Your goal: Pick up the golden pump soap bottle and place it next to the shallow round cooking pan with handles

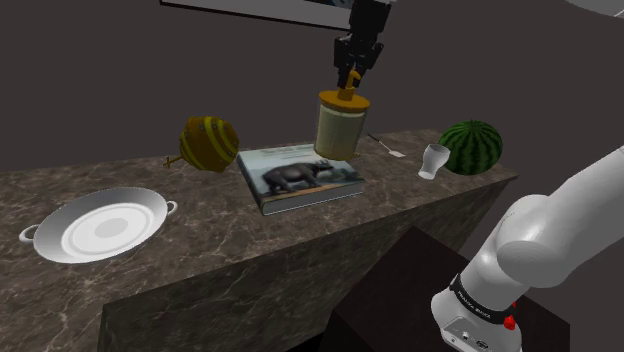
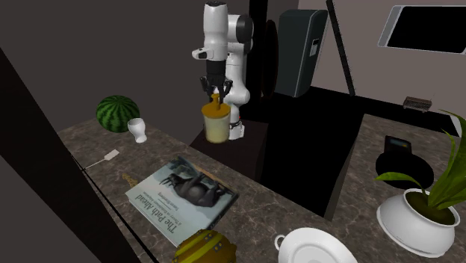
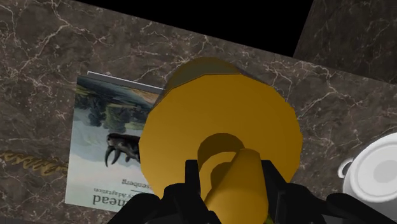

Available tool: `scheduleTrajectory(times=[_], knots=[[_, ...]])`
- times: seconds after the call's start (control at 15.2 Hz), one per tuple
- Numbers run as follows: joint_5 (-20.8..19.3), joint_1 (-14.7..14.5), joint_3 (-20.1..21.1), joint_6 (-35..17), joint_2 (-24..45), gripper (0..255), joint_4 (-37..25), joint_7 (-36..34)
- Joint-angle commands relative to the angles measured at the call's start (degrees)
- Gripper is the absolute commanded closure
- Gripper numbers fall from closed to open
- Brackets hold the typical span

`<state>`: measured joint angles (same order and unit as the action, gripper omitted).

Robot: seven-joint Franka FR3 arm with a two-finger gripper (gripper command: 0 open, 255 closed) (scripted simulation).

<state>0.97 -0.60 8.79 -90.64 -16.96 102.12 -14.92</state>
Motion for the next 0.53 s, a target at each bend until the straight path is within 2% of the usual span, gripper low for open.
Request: scheduleTrajectory(times=[0.0, 0.46], knots=[[0.01, -0.71, 1.61, -1.63, 1.48, 255, 0.09, -2.36], [-1.47, -3.48, 7.2, -6.57, 9.48, 255, -2.69, -10.97]])
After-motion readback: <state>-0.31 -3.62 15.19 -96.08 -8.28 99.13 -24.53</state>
